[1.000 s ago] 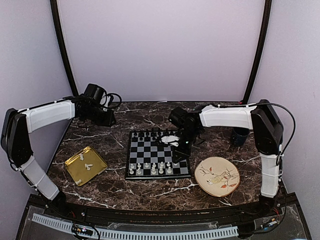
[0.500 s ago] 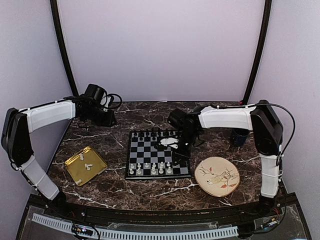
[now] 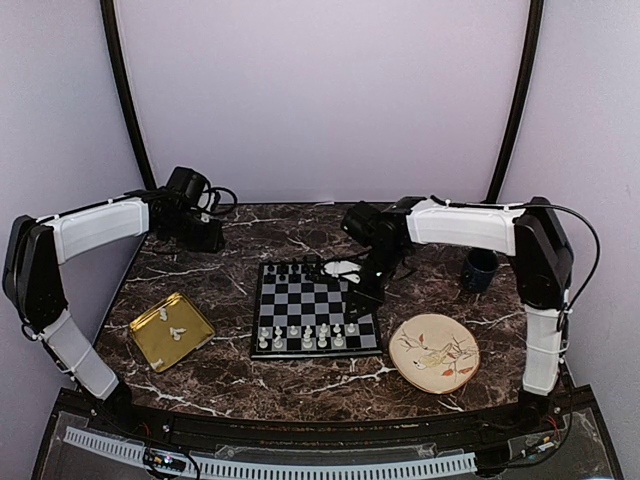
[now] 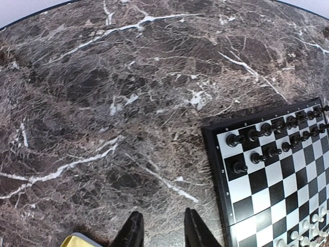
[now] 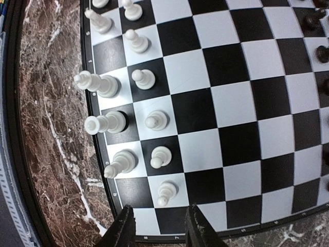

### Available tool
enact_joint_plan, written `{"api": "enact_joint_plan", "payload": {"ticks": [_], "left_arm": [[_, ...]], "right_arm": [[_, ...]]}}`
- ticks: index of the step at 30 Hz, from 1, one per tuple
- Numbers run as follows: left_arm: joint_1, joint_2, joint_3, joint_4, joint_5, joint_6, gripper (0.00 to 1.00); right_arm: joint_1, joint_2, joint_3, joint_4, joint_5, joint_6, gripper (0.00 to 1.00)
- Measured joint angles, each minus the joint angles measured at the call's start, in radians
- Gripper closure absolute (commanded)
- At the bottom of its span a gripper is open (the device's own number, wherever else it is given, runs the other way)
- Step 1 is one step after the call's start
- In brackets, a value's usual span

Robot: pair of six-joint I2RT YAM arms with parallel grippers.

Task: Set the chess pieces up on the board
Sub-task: Place the pawn at g2, then pick up the pawn from the storage box.

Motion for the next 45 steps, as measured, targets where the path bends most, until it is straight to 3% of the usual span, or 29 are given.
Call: {"api": "enact_joint_plan", "payload": {"ticks": [9,14,23,45], "left_arm": [[0.013,-0.079,-0.040,-0.171,-0.084,-0.096,0.71],[0.019,-0.190,-0.161,-0.317,-0.091,-0.177,0.73],[0.021,-0.216,-0.214,-0.502,-0.090,-0.259,0.73],[0.022,-0.025,-0.290,-0.482,-0.086,-0.270,0.79]], "right_arm": [[-0.084,-0.189,-0.026,0.022,-0.032,0.001,0.65],[-0.165,-0.278,-0.159,0.097,-0.043,0.009,0.65],[-0.259,-0.316,-0.362,0.251,-0.113,0.030,0.65],[-0.259,-0.349,-0.386,0.305,-0.183,0.023,0.65]]}}
